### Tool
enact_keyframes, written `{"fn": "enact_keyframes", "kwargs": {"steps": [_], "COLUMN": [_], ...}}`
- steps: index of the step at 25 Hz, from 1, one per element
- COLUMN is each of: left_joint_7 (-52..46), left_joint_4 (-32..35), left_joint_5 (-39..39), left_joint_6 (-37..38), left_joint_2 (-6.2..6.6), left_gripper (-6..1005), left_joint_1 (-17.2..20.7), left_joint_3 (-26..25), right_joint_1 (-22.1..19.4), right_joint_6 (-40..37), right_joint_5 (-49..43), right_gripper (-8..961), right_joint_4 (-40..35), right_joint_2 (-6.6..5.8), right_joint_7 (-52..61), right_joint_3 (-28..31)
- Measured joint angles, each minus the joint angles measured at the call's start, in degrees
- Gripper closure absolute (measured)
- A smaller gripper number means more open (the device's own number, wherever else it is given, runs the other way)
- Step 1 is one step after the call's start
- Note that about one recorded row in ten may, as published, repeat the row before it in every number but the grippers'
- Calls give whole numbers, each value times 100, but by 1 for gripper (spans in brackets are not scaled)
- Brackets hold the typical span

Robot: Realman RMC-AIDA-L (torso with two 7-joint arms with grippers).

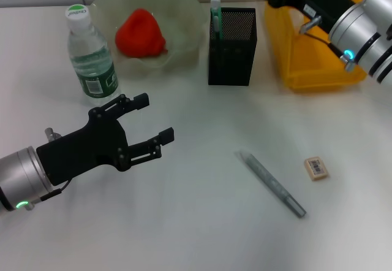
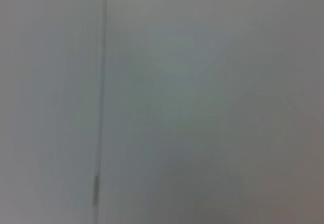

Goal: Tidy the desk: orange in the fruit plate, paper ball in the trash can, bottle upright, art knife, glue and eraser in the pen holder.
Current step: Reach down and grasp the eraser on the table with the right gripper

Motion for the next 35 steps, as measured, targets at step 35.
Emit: {"fn": "enact_keyframes", "kwargs": {"steps": [35], "left_joint_7": [-242], "left_joint_4": [225], "left_joint_5": [65], "left_joint_6": [202], "left_joint_2": [89], "left_gripper": [140], "left_joint_1": [60], "left_joint_3": [396], "right_joint_1": [-1115], "right_joint_6": [-3316], "right_joint_5": [-4901], "right_gripper": [135], "right_joint_4": [-4280], "right_joint_2": [-567], "right_joint_7": [6387], "right_joint_3": [412]}}
